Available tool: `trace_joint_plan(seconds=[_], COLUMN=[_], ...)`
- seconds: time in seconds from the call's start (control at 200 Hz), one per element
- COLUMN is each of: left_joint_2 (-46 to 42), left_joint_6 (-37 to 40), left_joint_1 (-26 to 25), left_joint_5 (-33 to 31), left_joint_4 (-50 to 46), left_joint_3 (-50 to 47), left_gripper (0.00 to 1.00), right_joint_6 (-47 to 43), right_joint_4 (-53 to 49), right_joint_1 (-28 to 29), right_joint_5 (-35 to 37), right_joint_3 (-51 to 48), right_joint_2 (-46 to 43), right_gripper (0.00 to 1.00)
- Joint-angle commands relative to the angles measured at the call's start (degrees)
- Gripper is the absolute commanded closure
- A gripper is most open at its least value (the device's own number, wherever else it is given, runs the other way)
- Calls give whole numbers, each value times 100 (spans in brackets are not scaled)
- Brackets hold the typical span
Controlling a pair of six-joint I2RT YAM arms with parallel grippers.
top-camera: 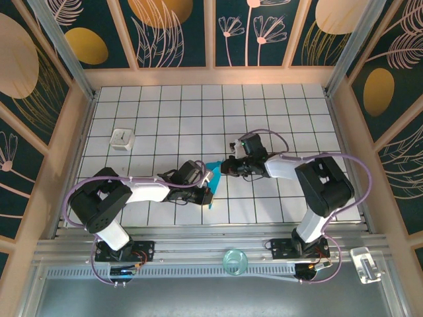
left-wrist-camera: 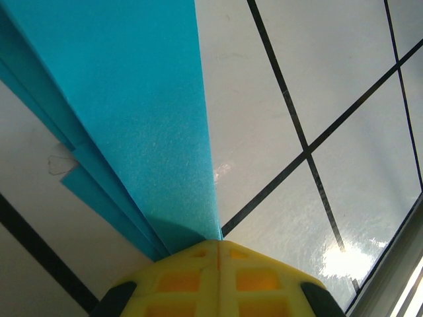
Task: Fold a paper plane with a square sheet of paper (pick it up from the middle)
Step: Perform the fifth fold on the wing at the bottom-center of the table.
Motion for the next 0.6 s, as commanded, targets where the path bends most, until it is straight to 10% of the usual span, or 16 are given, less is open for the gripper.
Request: trace_joint_plan(seconds=[0.0,0.595], left_joint_2=[476,603], left_joint_6=[147,137], left_joint_1=[-134,-136], left_joint_5=[-179,-274], left_joint_4=[-1559,-1605], left_joint_3=[-414,-513], left_gripper=[100,100], right_joint_6=[-46,-183], right_joint_4=[222,-43], right_joint_1=[132,-591], right_joint_5=[-70,310], right_joint_3=[330,932], right_joint_2=[440,1547], right_gripper=[100,100])
